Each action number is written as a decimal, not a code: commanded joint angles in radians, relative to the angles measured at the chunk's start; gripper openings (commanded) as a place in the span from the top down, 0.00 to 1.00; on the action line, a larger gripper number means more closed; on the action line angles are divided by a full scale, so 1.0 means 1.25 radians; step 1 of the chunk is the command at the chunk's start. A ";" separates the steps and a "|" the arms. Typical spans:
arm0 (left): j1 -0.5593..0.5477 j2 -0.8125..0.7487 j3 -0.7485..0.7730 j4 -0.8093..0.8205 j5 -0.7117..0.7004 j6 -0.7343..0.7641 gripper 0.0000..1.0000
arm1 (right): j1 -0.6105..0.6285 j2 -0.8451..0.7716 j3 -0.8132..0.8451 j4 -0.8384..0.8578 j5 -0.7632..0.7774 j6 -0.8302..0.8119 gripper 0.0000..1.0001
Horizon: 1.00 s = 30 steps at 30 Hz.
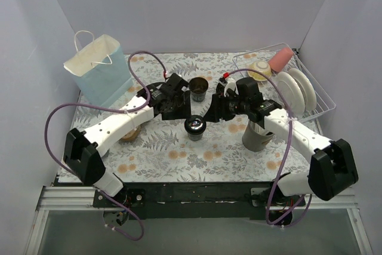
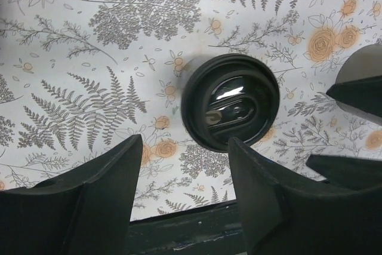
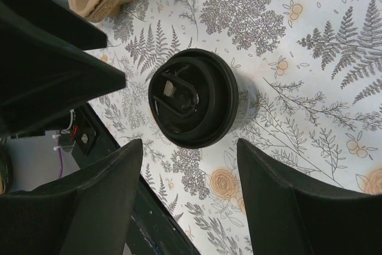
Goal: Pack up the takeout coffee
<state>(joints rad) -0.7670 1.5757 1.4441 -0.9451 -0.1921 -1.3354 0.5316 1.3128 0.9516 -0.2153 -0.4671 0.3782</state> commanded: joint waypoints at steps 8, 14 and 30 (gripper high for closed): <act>0.119 -0.188 -0.256 0.280 0.241 -0.010 0.40 | 0.002 0.135 0.027 0.078 -0.068 0.018 0.25; 0.123 -0.175 -0.306 0.329 0.270 -0.018 0.40 | 0.004 0.166 0.008 0.132 -0.099 0.041 0.18; 0.123 -0.159 -0.407 0.397 0.265 -0.030 0.43 | 0.009 0.228 -0.031 0.164 -0.079 0.048 0.41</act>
<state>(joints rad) -0.6170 1.3788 0.9592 -0.4744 0.1425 -1.3693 0.5385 1.5803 0.9463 -0.0410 -0.5762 0.4435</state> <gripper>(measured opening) 0.576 0.630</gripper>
